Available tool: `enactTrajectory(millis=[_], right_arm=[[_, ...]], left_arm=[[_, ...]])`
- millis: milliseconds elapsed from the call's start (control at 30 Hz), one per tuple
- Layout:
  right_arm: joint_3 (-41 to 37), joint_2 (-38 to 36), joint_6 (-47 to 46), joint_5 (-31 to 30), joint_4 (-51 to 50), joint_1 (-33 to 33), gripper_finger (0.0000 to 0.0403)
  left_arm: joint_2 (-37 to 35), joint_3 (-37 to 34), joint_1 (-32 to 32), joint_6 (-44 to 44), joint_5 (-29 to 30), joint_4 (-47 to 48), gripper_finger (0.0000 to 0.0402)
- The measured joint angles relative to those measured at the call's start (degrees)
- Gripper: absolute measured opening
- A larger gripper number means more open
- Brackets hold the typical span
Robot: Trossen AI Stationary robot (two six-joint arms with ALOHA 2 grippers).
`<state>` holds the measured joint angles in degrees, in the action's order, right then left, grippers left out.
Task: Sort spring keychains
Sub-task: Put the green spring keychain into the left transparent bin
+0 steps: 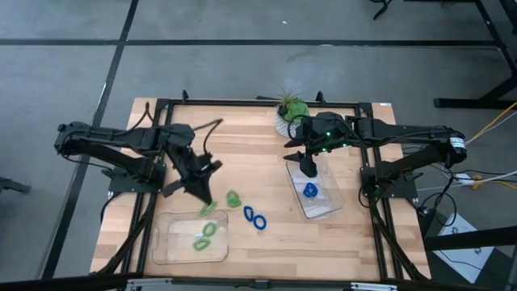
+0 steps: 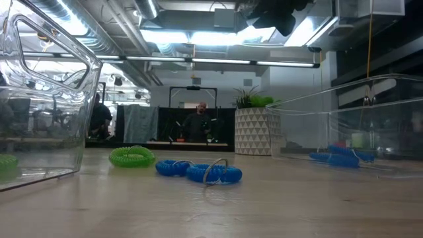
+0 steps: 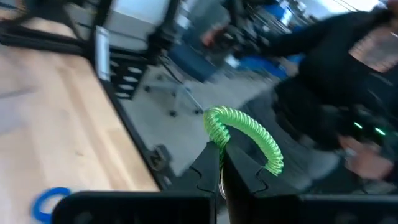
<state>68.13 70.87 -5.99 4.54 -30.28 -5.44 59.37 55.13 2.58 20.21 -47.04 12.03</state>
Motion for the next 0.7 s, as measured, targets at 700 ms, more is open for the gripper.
enactTrajectory(millis=[700], right_arm=[[0.0, 0.0, -1.1, 0.1, 0.0, 0.0, 0.0205]], left_arm=[[0.0, 0.0, 20.9, 2.1, 8.1, 16.7, 0.0003]])
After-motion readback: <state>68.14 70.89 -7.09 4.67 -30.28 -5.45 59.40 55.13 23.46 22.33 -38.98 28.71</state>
